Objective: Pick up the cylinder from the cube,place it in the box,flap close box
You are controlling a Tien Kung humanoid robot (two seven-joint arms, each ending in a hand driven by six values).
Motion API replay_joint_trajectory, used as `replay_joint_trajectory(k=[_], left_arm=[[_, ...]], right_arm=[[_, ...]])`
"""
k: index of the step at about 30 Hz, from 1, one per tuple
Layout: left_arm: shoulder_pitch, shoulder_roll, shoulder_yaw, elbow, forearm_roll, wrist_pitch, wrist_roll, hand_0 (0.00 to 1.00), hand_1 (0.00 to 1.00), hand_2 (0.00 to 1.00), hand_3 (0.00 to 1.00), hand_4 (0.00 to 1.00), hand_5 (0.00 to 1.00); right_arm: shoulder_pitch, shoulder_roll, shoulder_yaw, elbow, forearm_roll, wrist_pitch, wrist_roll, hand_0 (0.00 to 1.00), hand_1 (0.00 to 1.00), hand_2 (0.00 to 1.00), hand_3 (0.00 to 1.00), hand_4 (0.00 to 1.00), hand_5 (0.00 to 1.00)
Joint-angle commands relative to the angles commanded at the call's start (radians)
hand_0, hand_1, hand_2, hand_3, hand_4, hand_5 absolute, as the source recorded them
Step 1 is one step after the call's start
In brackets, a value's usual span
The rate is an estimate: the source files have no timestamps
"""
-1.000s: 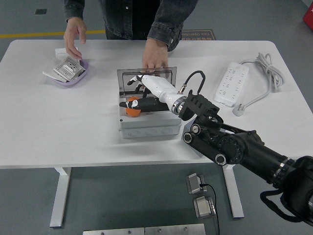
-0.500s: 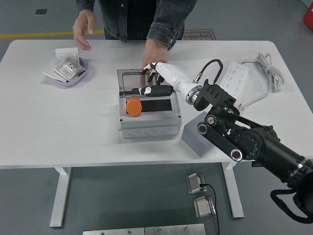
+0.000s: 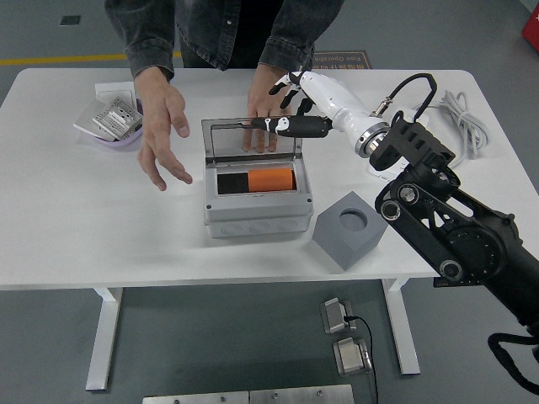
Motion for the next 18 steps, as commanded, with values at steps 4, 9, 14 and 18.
replay_joint_trajectory(k=[4,9,14,18], left_arm=[[-0.003,-0.001,0.003,0.0,-0.004,0.0,0.0,0.684,0.693,0.608,0.651,0.748,0.416],[-0.005,-0.001,0.005,0.0,-0.007,0.0,0.001,0.683,0.693,0.609,0.649,0.747,0.416],[-0.01,0.001,0.005,0.0,-0.007,0.0,0.001,0.683,0.693,0.609,0.649,0.747,0.416],[-0.015,0.002,0.003,0.0,-0.007,0.0,0.002,0.683,0.693,0.608,0.649,0.745,0.417]], right_arm=[[0.006,0.001,0.021,-0.02,0.025,-0.001,0.014,0.362,0.365,0.535,0.66,0.998,0.79],[0.023,0.014,0.018,-0.08,0.052,-0.019,0.036,0.397,0.409,0.529,0.633,0.998,0.804],[0.051,0.031,0.001,-0.157,0.077,-0.036,0.053,0.397,0.409,0.529,0.633,0.998,0.804],[0.07,0.043,-0.018,-0.212,0.095,-0.048,0.065,0.687,0.677,0.633,0.628,0.998,0.792]])
